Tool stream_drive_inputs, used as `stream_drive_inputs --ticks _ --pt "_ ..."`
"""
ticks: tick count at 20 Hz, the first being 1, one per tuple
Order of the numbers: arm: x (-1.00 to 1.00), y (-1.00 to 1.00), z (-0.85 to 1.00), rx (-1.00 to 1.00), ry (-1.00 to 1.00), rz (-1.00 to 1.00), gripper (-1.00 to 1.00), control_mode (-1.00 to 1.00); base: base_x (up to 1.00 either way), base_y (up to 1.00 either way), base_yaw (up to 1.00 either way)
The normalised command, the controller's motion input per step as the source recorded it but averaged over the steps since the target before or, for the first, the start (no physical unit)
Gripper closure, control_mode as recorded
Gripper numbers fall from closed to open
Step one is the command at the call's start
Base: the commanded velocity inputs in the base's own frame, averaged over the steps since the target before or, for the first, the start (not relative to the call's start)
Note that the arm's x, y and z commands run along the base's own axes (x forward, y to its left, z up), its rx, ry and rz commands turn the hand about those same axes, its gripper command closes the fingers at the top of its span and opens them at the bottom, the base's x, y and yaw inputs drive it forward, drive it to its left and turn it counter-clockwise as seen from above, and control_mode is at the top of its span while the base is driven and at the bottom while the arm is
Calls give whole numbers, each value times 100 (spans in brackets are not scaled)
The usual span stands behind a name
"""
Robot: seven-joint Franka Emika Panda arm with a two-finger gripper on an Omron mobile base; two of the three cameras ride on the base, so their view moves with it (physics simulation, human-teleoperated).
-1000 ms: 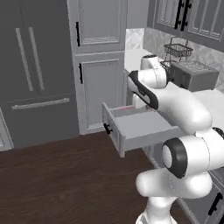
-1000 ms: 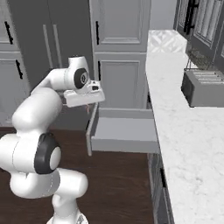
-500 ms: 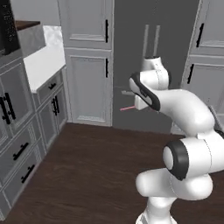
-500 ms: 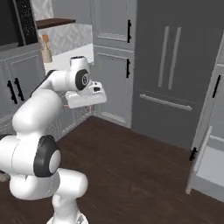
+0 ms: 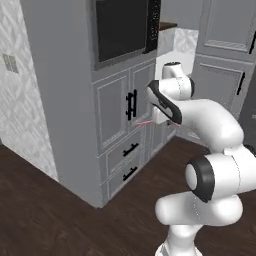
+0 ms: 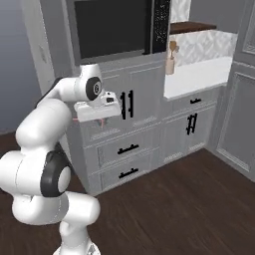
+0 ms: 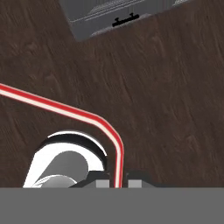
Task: Take a straw from the drawer in front and place it inside the glass cup on the dining counter.
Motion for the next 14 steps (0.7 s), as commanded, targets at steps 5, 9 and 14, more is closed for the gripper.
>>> stream_drive_inputs --ticks 5,9,14 --pt "0 0 0 0 0 0 100 100 0 100 69" --pt "0 0 0 0 0 0 100 100 0 100 64" --pt "0 0 0 0 0 0 100 100 40 90 56"
